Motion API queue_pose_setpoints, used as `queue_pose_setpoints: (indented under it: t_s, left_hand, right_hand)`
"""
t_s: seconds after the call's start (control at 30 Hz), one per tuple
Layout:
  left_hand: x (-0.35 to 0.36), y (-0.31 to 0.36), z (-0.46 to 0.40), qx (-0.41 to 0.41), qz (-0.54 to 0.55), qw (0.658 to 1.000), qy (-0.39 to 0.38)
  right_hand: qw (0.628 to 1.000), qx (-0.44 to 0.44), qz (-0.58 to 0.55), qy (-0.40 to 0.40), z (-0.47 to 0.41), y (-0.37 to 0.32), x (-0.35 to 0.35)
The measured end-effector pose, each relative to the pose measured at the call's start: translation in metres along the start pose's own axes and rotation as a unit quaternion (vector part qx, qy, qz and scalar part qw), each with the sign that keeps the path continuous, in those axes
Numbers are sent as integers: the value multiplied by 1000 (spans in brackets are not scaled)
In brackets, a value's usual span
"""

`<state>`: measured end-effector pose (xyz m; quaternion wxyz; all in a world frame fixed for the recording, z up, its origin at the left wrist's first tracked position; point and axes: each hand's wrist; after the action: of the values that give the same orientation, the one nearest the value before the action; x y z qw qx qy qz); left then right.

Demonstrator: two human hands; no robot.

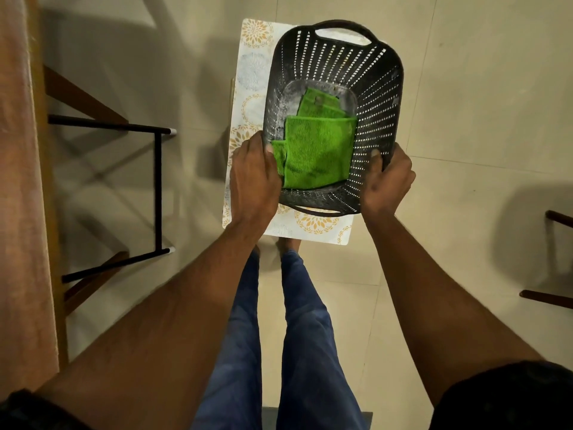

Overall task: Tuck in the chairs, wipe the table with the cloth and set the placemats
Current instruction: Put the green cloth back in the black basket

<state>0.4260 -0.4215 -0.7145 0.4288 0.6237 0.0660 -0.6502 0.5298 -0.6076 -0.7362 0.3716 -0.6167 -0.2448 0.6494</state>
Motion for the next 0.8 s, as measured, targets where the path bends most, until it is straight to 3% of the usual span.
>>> queue_pose_setpoints:
  t_s: [0.13, 0.27, 0.33, 0.4, 0.47, 0.53, 0.8]
  left_hand:
    - [-9, 3, 5, 30, 67, 997, 8]
    - [-4, -11, 1, -121, 80, 988, 45]
    - [2, -33, -3, -204, 39, 978, -7]
    - [8, -56, -2, -301, 17, 947, -111]
    - [10, -67, 3, -351, 34, 918, -182]
    - [14, -71, 8, -370, 89, 902, -203]
    - [10, -64, 21, -413, 81, 899, -120]
  right_hand:
    - [999, -15, -20, 28, -7, 14, -28]
    - [998, -8, -5, 59, -15, 33, -63]
    - [997, 7, 4, 74, -16, 44, -80]
    - [996, 27, 9, 89, -15, 54, -94]
    - [994, 49, 21, 97, -13, 63, -104]
    - [993, 61, 26, 97, -9, 70, -109]
    - [992, 82, 13, 99, 11, 79, -110]
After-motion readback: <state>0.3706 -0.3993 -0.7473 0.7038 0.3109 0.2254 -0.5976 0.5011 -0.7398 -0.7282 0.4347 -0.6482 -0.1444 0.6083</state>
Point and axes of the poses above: each hand's wrist, its own z-axis away from the middle knuckle, its own x-axis out of the palm, y = z × x, and after that the axes turned 14 degrees about -z, right-handed
